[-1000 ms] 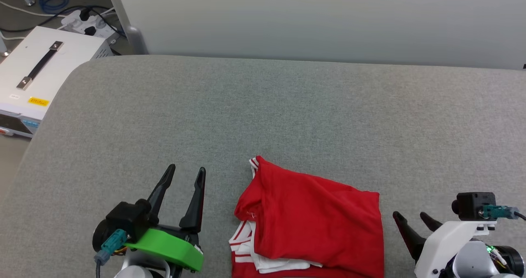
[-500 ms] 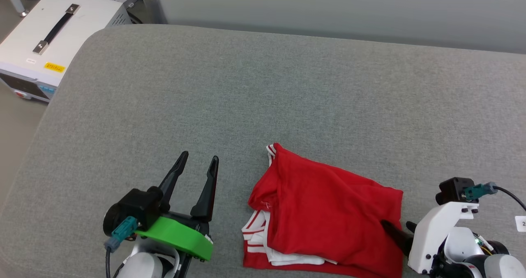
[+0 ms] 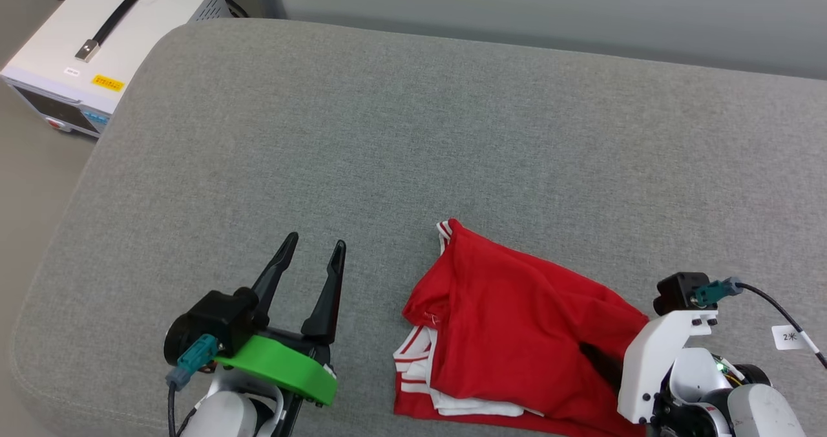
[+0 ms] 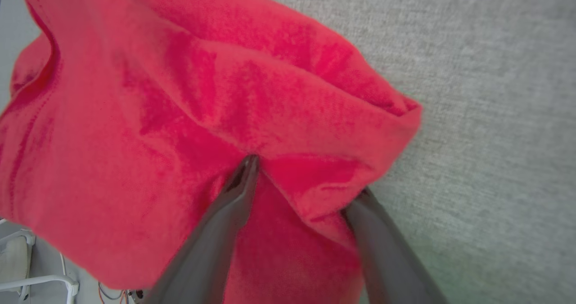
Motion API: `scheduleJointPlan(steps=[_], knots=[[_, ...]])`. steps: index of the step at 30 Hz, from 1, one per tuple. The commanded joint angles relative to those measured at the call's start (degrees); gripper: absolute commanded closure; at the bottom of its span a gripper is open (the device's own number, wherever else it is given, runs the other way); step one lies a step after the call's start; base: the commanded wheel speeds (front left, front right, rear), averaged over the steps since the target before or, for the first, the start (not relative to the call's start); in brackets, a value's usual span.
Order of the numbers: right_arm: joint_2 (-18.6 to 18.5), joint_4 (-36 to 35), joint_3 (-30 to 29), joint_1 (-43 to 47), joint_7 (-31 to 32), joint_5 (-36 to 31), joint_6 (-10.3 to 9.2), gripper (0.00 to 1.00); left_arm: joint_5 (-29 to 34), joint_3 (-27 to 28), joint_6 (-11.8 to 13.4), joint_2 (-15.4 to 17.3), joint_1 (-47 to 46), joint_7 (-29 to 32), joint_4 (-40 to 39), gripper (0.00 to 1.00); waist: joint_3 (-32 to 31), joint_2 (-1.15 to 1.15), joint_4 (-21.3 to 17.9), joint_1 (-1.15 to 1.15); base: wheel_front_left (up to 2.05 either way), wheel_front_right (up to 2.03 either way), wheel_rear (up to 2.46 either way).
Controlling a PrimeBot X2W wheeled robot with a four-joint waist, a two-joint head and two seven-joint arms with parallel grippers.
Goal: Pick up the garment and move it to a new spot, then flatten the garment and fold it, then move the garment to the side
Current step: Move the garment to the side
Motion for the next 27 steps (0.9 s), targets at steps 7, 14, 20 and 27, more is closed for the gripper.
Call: scheduleJointPlan(steps=[7,14,20,27], knots=[[0.35,2.93,1.35,-0.54,-1.38,-2.96,0.03,1.0,0.1,-0.31,-0.17,0.26,-0.59,-0.34,0.65,0.0,-2.08,0.0,-0.21,0.0,0.0,0.0,0.0],[-5.38,-2.58,4.41,-1.08,-0.91,-5.5,0.03,1.0,1.16,-0.56,-0.17,0.71,0.78,-0.34,0.05,0.0,-4.02,0.0,-2.39,0.0,0.0,0.0,0.0],[-14.86,-9.94,7.78,-1.9,3.01,-6.22,0.03,1.0,1.69,-2.12,-0.17,0.22,1.45,-0.34,-0.93,0.0,-4.2,0.0,-6.15,0.0,0.0,0.0,0.0],[-26.15,-14.6,11.38,-4.15,6.99,-4.6,0.03,1.0,2.52,-6.66,-0.17,-0.12,-0.43,-0.34,-1.41,0.0,-1.7,0.0,-11.64,0.0,0.0,0.0,0.0]])
